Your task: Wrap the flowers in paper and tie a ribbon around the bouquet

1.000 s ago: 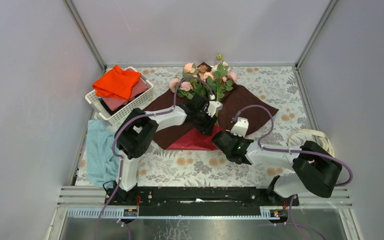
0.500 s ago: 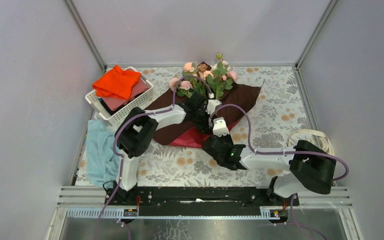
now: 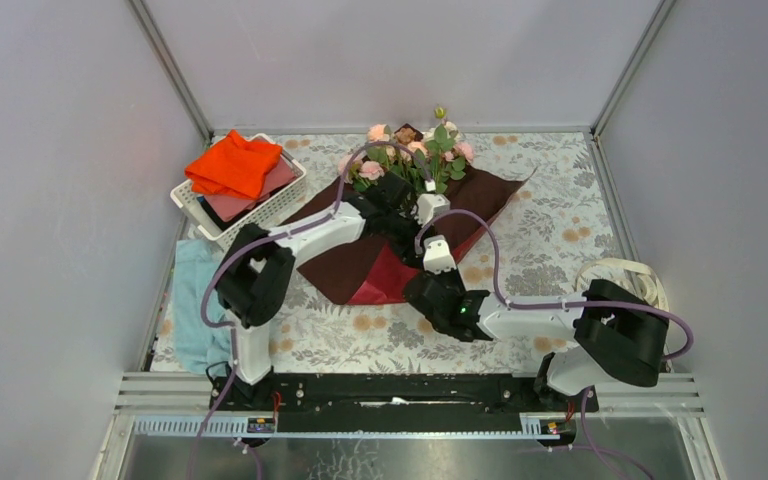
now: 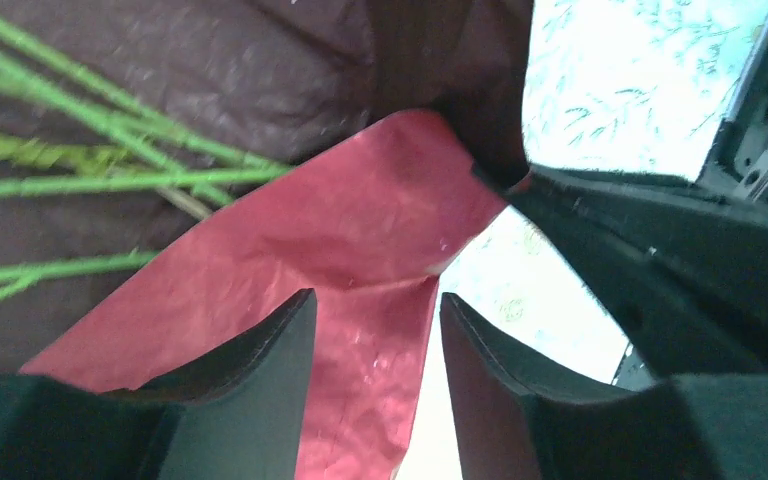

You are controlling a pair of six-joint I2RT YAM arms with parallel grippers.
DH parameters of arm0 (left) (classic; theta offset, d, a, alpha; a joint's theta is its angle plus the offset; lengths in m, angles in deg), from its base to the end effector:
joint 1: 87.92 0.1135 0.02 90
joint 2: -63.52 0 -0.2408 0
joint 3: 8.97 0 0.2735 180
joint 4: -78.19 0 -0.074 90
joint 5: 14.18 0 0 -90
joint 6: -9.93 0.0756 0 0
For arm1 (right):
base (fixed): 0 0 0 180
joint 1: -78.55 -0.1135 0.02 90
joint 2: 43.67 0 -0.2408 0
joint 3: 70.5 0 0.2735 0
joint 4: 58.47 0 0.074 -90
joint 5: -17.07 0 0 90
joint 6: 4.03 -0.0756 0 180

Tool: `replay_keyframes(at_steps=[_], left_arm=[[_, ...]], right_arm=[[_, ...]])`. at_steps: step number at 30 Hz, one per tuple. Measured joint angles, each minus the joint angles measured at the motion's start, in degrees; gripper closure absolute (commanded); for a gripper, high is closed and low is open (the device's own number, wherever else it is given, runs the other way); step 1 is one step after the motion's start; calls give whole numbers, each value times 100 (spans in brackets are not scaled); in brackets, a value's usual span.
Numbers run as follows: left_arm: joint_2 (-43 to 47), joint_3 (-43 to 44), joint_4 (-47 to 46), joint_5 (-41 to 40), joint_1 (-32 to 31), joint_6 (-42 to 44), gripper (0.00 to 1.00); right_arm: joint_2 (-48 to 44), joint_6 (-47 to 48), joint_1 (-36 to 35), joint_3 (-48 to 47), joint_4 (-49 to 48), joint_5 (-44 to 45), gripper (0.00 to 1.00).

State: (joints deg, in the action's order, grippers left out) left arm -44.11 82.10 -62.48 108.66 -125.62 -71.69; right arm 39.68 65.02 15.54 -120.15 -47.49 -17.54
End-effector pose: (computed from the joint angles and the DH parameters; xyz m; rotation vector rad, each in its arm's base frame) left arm 0.3169 -0.2967 0.1512 1.2141 2.2637 -0.9280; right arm 0.1929 0.2416 0.1187 -0.2997 1.9653 -0.2155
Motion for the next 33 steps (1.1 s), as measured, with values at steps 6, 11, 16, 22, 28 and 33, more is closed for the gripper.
replay_keyframes(at_steps=[6,11,16,22,28,33], left_arm=[[-1119,632,-76,302,-114,-332,52],[-1631,938,-140,321,-109,-592,53],[-1685,1001,-151,299,-83,-717,51],[-1687,1036,-127,525,177,-911,34],[-1464,1281,120,732,918,-894,15],[-713,1147,669,997,1707,-398,7]], right_arm=[[37,111,0,4,-63,2,100],[33,511,0,57,-262,-52,100],[-66,1646,-118,315,-944,-435,100],[-61,2841,-170,385,-1504,-1445,100],[446,3289,-192,350,-1755,-2094,100],[658,3324,-192,345,-1810,-2210,100]])
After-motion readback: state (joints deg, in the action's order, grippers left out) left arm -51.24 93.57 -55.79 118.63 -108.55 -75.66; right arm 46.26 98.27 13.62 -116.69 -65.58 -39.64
